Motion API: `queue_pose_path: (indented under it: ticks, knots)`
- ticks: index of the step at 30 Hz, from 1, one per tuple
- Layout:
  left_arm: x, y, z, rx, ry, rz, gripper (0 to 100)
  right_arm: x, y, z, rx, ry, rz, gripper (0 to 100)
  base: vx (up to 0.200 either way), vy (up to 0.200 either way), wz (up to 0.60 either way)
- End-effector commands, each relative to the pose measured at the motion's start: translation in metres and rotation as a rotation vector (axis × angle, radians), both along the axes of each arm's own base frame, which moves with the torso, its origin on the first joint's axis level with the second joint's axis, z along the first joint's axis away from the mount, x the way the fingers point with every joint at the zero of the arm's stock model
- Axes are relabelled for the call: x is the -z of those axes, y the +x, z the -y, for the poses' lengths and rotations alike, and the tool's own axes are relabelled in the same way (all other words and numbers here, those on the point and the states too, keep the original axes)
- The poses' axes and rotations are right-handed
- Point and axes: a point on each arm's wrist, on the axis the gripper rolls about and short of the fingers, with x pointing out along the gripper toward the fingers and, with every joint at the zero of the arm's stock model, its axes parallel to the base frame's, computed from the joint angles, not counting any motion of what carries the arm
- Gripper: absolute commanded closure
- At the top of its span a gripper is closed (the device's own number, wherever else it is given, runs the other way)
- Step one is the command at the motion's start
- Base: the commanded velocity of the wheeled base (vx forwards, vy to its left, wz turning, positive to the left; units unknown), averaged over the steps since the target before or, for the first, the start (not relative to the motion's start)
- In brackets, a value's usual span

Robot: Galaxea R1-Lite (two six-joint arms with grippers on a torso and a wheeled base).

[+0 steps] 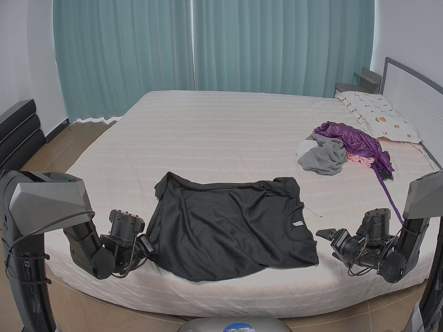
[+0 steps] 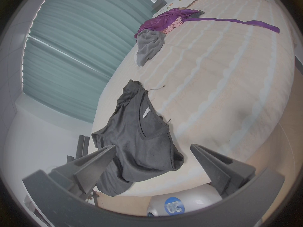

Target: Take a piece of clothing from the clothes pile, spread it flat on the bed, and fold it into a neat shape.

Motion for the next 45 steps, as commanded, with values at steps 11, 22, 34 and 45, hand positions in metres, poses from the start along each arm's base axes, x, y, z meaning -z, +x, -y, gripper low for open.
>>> queue_pose_path:
  ticks: [11,22,34,45]
  knots:
    - [-0.028,-0.013,-0.012,-0.024,-0.016,0.050,100,0.046,0.015,-0.025,-0.094,-0.141,-0.051,0,0.000,0.000,0.00]
    - [-0.027,-0.008,-0.016,-0.041,-0.022,0.056,100,0.042,0.041,-0.032,-0.115,-0.156,0.047,100,0.000,0.000,0.00]
    - [-0.020,0.016,-0.026,-0.114,-0.063,0.121,100,0.002,0.114,-0.027,-0.033,-0.119,0.229,100,0.000,0.000,0.00]
    - [-0.026,0.036,-0.041,-0.222,-0.141,0.197,100,-0.012,0.178,-0.044,-0.018,-0.122,0.249,100,0.000,0.000,0.00]
